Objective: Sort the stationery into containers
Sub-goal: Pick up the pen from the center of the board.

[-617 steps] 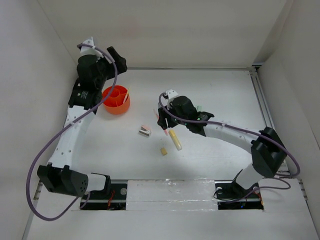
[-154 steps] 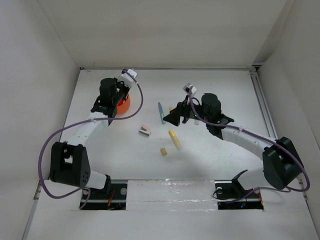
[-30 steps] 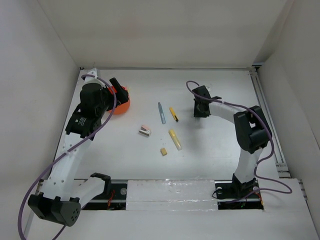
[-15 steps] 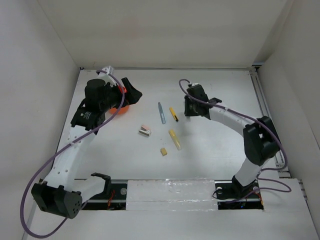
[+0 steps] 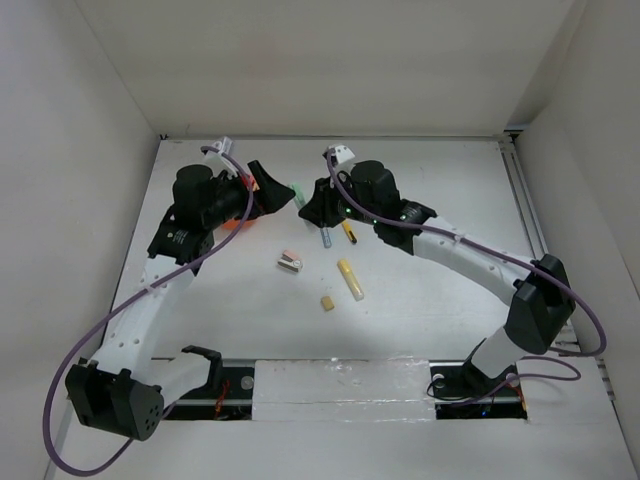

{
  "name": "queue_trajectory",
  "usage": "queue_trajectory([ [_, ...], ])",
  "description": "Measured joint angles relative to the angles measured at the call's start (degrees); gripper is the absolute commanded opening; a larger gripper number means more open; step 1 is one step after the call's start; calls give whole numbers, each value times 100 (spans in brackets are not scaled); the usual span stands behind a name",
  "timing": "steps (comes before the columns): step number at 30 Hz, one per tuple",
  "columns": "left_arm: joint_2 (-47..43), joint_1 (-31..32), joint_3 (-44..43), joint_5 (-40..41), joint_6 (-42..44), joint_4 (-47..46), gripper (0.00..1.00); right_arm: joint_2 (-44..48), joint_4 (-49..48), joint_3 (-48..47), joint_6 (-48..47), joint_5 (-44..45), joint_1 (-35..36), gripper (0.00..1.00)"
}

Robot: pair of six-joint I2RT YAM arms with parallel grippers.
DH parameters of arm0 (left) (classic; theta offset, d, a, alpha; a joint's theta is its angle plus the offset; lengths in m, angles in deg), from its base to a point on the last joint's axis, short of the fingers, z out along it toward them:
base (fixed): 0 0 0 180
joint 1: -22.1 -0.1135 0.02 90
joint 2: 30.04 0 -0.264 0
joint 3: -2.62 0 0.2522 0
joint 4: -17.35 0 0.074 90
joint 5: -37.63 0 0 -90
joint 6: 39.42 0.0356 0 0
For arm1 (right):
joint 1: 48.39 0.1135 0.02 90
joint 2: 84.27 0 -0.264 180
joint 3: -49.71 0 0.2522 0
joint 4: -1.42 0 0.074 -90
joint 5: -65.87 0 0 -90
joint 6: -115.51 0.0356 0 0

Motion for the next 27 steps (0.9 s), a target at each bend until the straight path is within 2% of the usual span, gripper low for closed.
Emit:
queue_trajectory([
  [7, -83, 0, 55, 74, -120, -149, 100, 0, -428, 2, 2, -415, 173, 0],
  [11, -83, 0, 55, 74, -188, -234, 91, 0, -629, 0, 4, -597, 278, 0],
  [12, -83, 0, 55, 74, -201, -247, 83, 0, -654, 0, 4, -627, 297, 0],
  [15, -68, 0, 55, 74, -232, -284, 72, 0, -756, -2, 4, -667, 339, 0],
  [19, 39, 0, 57, 63, -317, -337, 38, -4, -800, -118, -9, -645, 378, 0],
  [24, 197, 7, 48, -37, -494, -555, 7, -190, -789, -282, -105, -337, 411, 0],
  [25, 238, 4, 37, -33, -496, -557, 0, -249, -789, -308, -116, -291, 415, 12],
  [27, 400, -13, -20, -11, -509, -555, 0, -345, -785, -378, -162, -199, 439, 62],
])
